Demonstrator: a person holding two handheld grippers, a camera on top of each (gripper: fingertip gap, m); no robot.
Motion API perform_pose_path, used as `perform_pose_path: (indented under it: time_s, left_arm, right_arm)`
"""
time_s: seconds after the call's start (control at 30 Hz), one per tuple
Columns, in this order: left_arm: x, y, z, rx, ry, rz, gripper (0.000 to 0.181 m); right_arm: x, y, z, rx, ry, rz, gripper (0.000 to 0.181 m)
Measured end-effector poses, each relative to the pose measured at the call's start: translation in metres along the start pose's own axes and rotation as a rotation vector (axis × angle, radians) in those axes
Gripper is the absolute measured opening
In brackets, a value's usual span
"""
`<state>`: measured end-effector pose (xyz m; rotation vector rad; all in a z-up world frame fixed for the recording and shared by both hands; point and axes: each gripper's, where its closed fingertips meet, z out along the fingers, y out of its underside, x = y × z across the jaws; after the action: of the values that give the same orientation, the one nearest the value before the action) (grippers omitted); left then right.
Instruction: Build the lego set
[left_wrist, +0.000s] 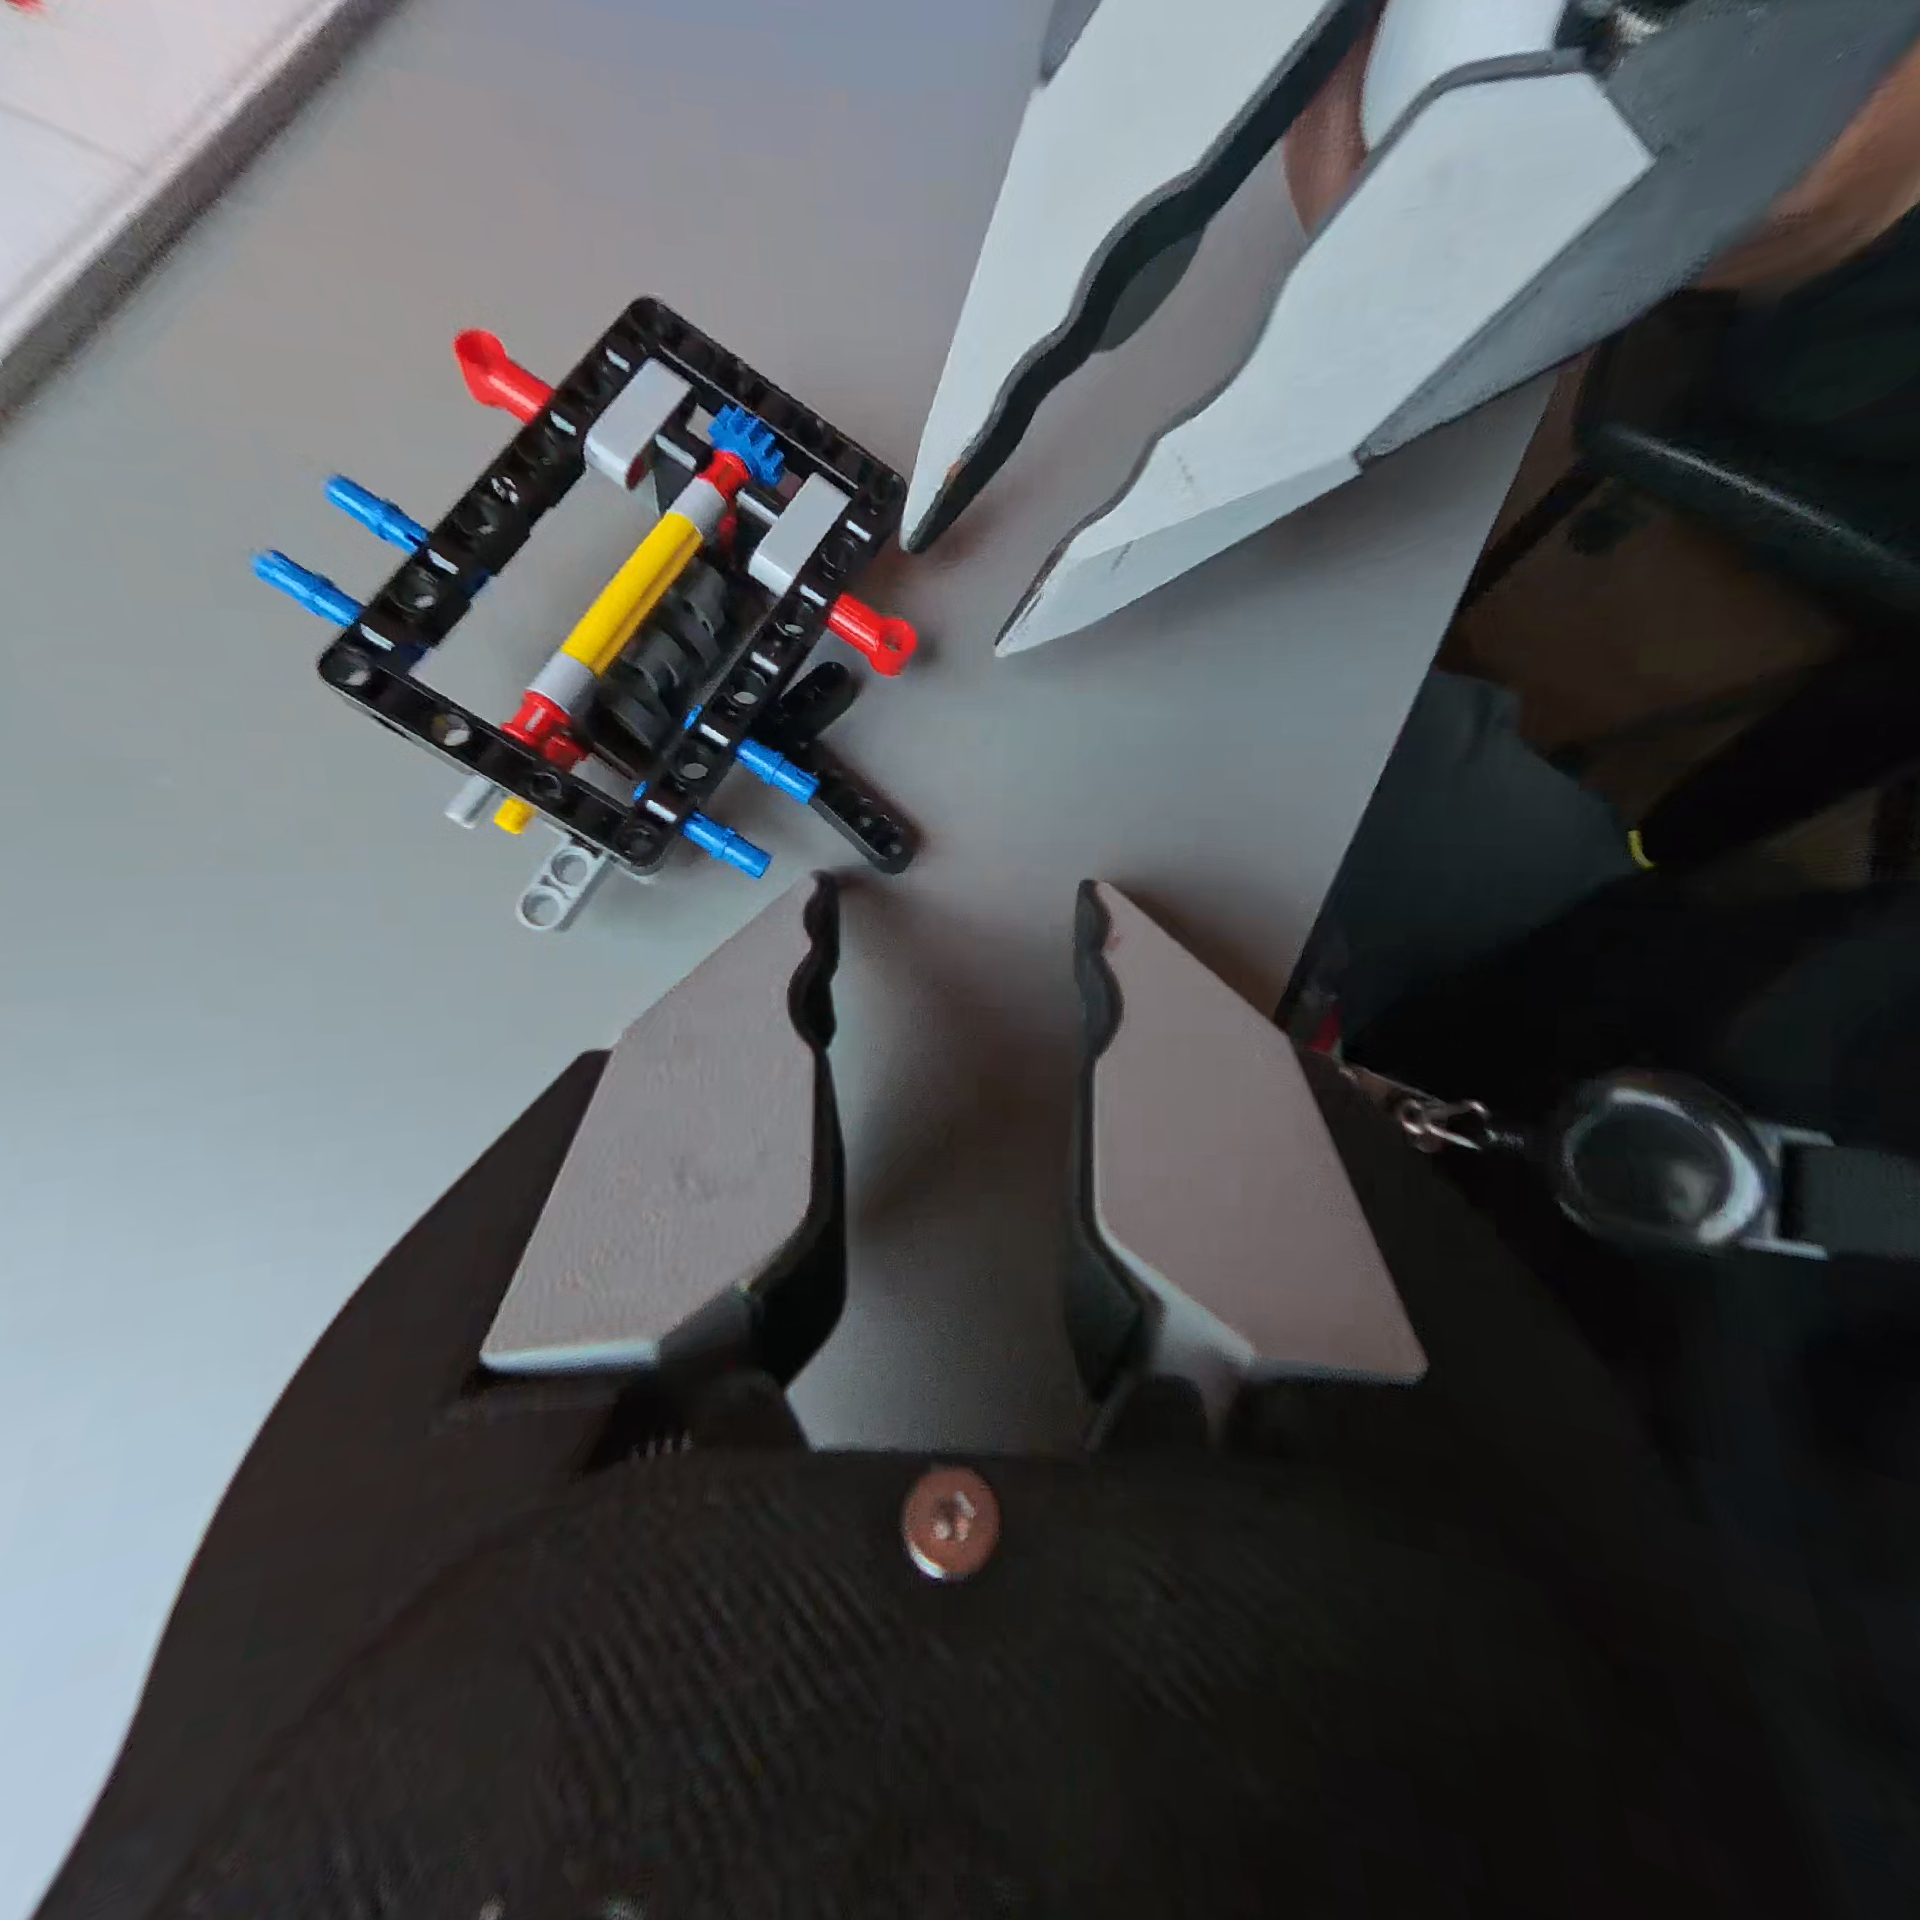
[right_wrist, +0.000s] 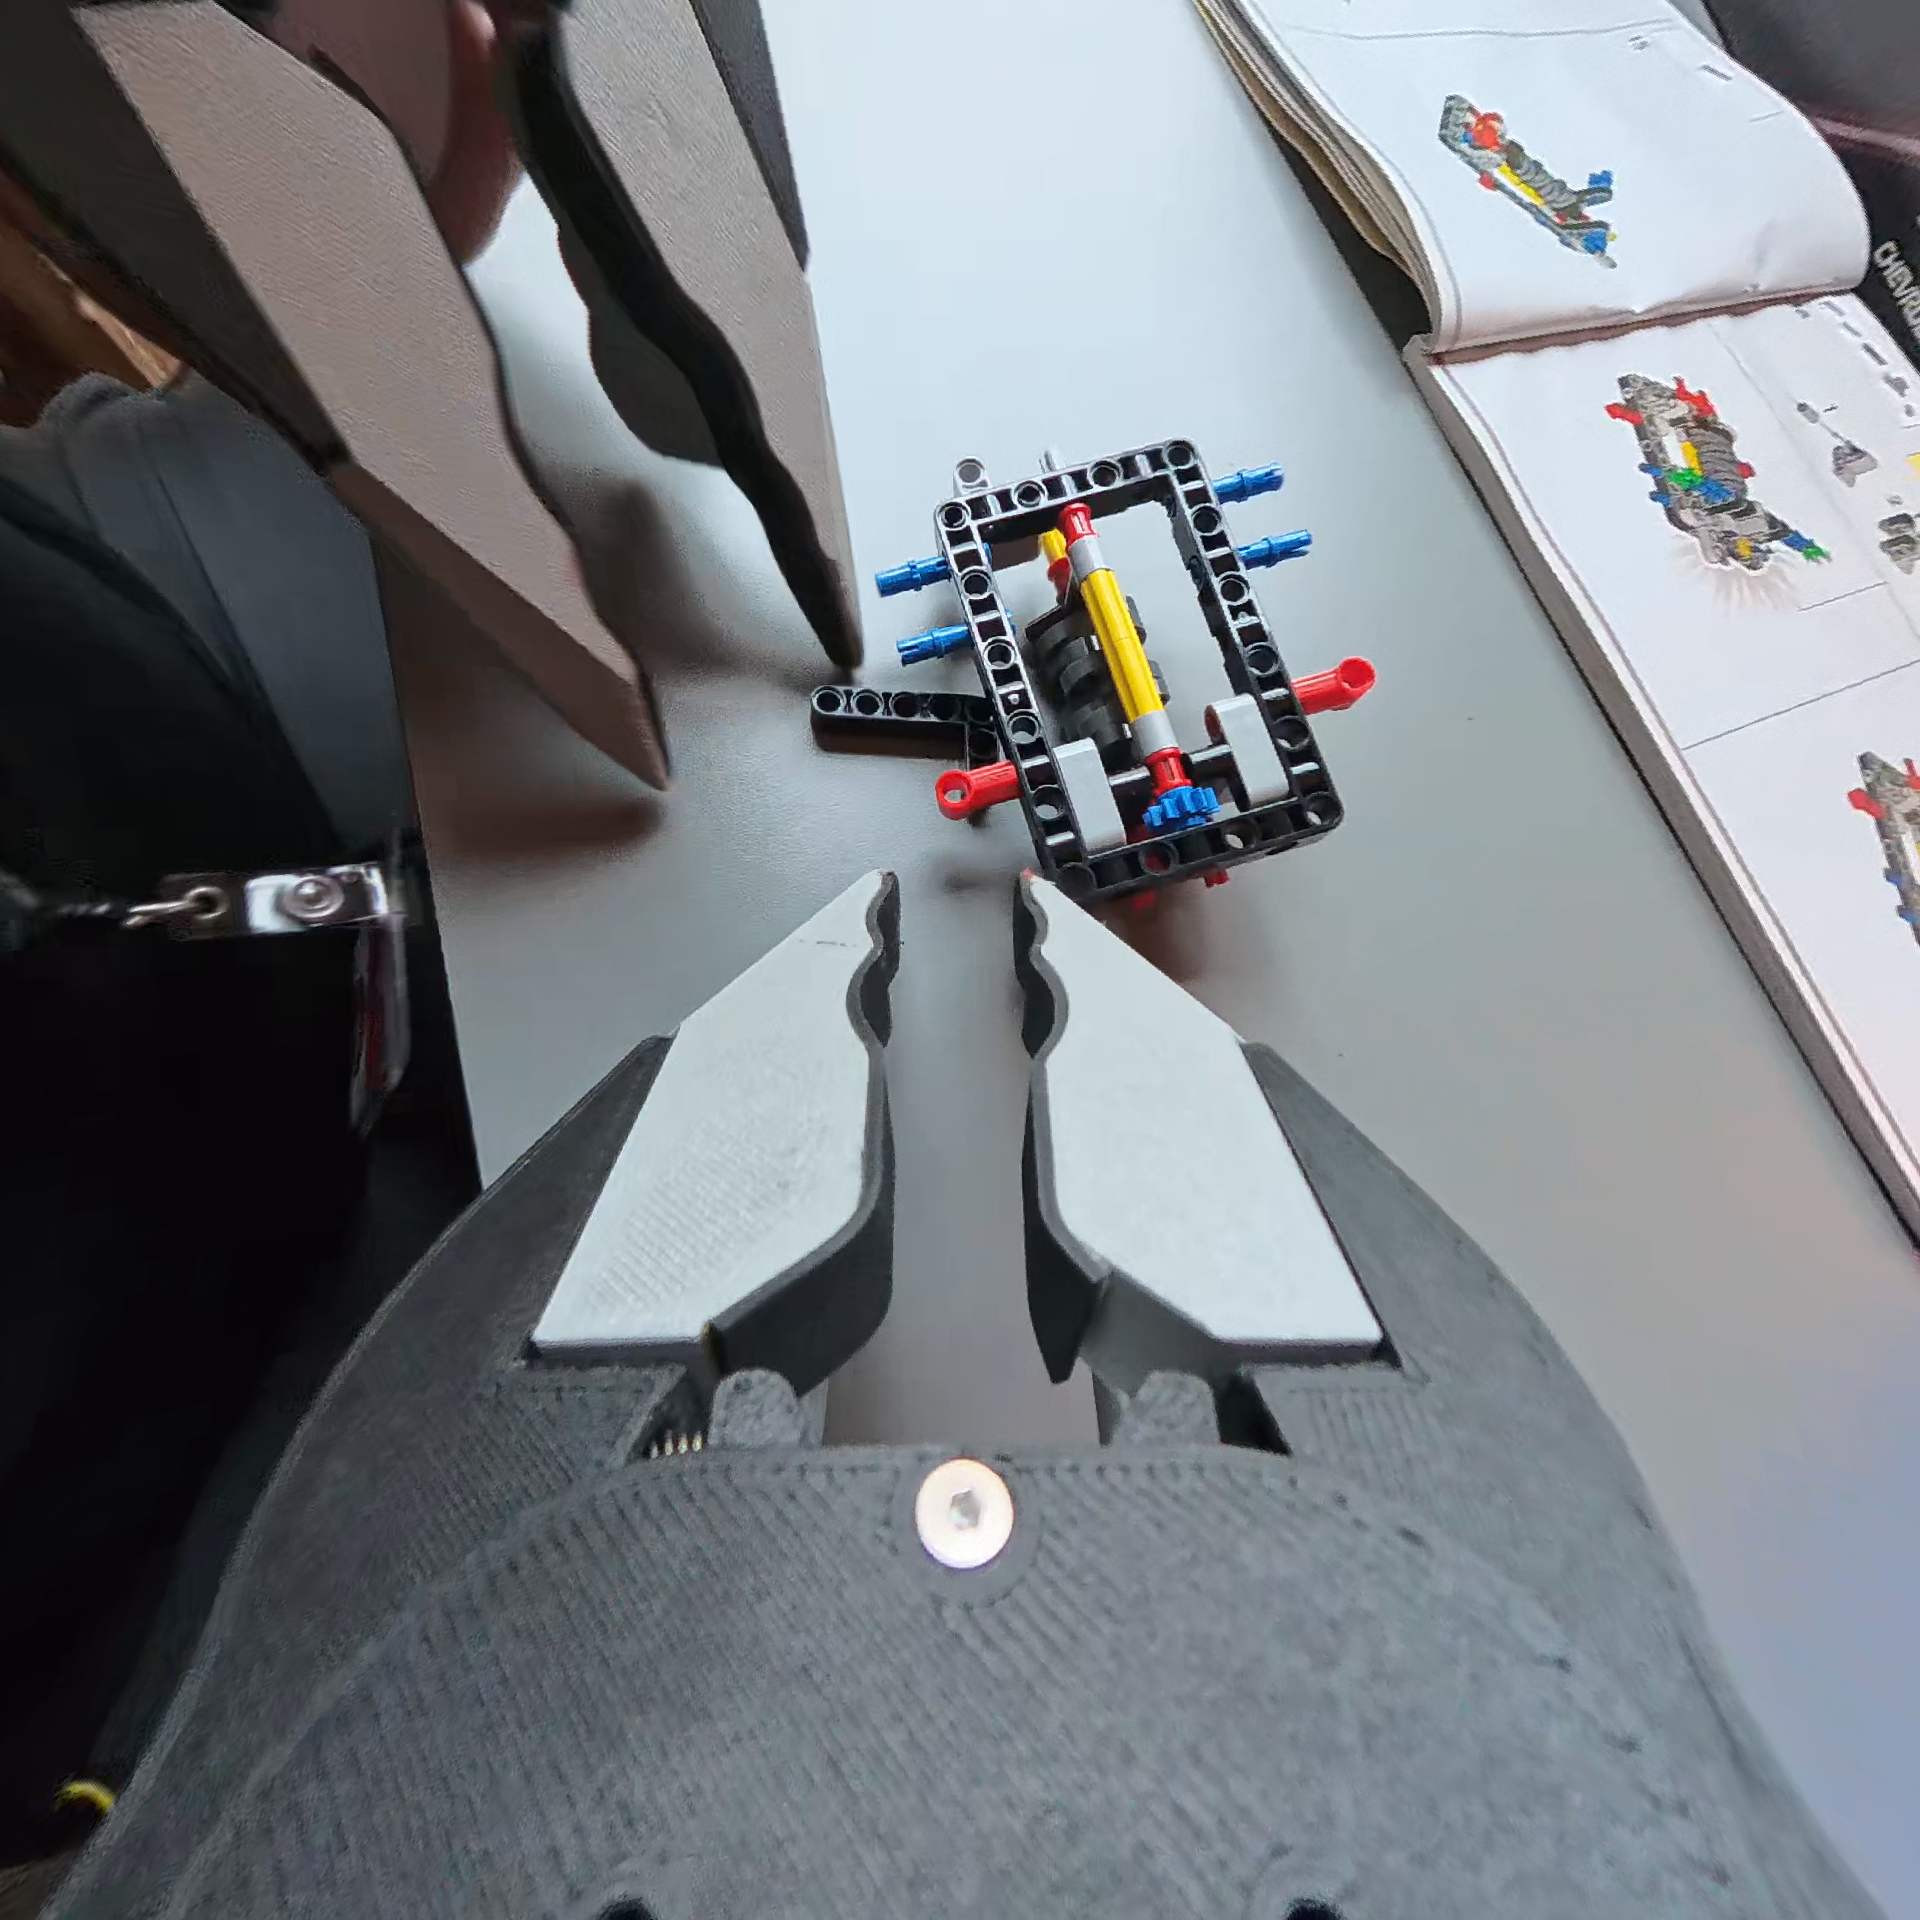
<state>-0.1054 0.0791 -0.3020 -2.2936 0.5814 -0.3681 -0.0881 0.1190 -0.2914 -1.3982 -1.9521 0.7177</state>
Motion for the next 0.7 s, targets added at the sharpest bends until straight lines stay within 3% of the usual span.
perform_pose_path:
  time_s: [0.1,0.27,0.37,0.57,0.7]
  left_arm:
    - [-0.012,-0.002,0.003,0.01,-0.07,-0.006,0.03]
    - [-0.021,-0.006,0.007,0.005,-0.172,0.012,0.023]
    - [-0.022,-0.007,0.008,0.003,-0.2,0.028,0.006]
    - [-0.019,0.001,-0.002,0.01,-0.23,0.087,0.006]
    - [-0.011,-0.006,-0.025,0.133,-0.344,0.226,0.006]
  right_arm:
    - [-0.001,-0.002,-0.004,0.018,0.007,0.03,0.018]
    - [-0.007,-0.009,-0.009,0.061,-0.03,0.083,0.018]
    - [-0.009,-0.007,-0.008,0.042,-0.031,0.086,0.018]
    - [-0.012,0.008,-0.001,-0.011,-0.069,0.169,0.017]
    - [-0.027,-0.006,-0.005,0.067,-0.2,0.269,0.013]
